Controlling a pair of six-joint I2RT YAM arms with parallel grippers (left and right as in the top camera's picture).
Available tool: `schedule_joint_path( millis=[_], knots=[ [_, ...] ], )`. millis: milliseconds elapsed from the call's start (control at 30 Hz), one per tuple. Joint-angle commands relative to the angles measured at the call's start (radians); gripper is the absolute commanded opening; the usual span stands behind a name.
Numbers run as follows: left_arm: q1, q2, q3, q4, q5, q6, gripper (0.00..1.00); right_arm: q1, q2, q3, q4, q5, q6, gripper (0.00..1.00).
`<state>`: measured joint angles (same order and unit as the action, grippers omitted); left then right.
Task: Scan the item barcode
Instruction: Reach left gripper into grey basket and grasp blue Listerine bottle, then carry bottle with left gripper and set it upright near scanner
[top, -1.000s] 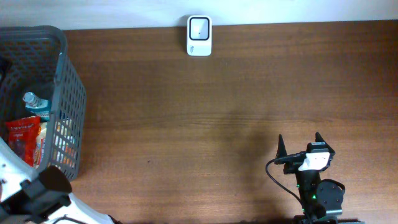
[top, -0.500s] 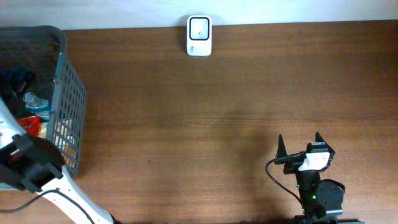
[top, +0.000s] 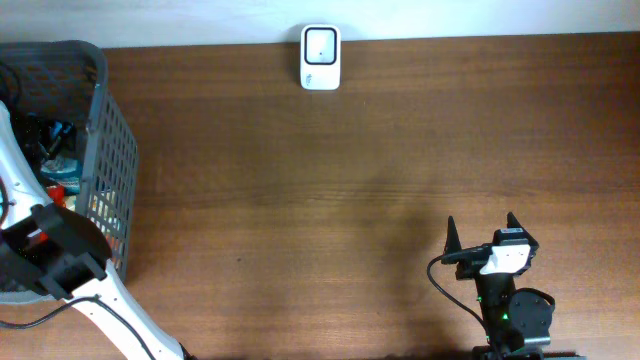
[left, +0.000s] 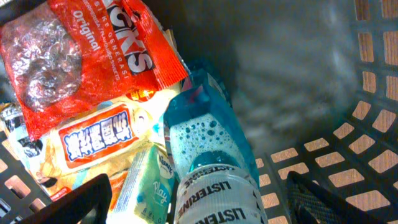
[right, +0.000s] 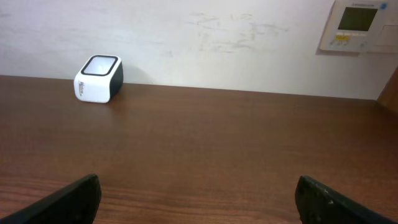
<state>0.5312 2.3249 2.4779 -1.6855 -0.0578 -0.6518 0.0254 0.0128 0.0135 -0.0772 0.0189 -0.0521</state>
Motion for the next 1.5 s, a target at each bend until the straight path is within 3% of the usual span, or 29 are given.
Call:
schedule_joint_path(
  millis=[0, 333, 567, 633, 700, 800, 833, 967, 1067, 1133, 1300, 1467],
  knots=[
    [-0.005, 0.054, 0.01, -0.003, -0.011, -0.03, 0.88, -0.006, -0.006, -0.008, -0.003, 0.009, 0.008, 0.99],
    [0.002, -0.07, 0.012, -0.003, 0.04, 0.015, 0.92, -0.006, -0.006, -0.008, -0.004, 0.009, 0.008, 0.98],
    [0.002, -0.081, -0.015, 0.001, 0.004, 0.043, 0.51, -0.006, -0.006, -0.008, -0.003, 0.009, 0.008, 0.98],
    [0.003, -0.081, -0.017, 0.002, 0.002, 0.043, 0.47, -0.006, -0.006, -0.008, -0.003, 0.009, 0.008, 0.99],
    [0.004, -0.081, -0.017, 0.001, -0.023, 0.043, 0.38, -0.006, -0.006, -0.008, -0.004, 0.009, 0.008, 0.98],
    [0.004, -0.081, -0.023, 0.024, -0.056, 0.043, 0.35, -0.006, -0.006, -0.008, -0.003, 0.009, 0.008, 0.99],
    [0.004, -0.081, -0.023, 0.035, -0.073, 0.043, 0.24, -0.006, -0.006, -0.008, -0.004, 0.009, 0.008, 0.98],
    [0.006, -0.081, -0.023, 0.034, -0.074, 0.043, 0.23, -0.006, -0.006, -0.008, -0.004, 0.009, 0.008, 0.98],
    [0.006, -0.082, -0.018, 0.039, -0.07, 0.043, 0.09, -0.006, -0.006, -0.008, -0.004, 0.009, 0.008, 0.98],
    [0.008, -0.082, 0.011, 0.03, -0.07, 0.043, 0.08, -0.006, -0.006, -0.008, -0.004, 0.009, 0.008, 0.98],
    [0.008, -0.116, 0.186, 0.024, -0.016, 0.043, 0.0, -0.006, -0.006, -0.008, -0.003, 0.009, 0.008, 0.98],
    [0.008, -0.203, 0.369, 0.027, 0.101, 0.043, 0.0, -0.006, -0.006, -0.008, -0.004, 0.009, 0.008, 0.98]
  ],
)
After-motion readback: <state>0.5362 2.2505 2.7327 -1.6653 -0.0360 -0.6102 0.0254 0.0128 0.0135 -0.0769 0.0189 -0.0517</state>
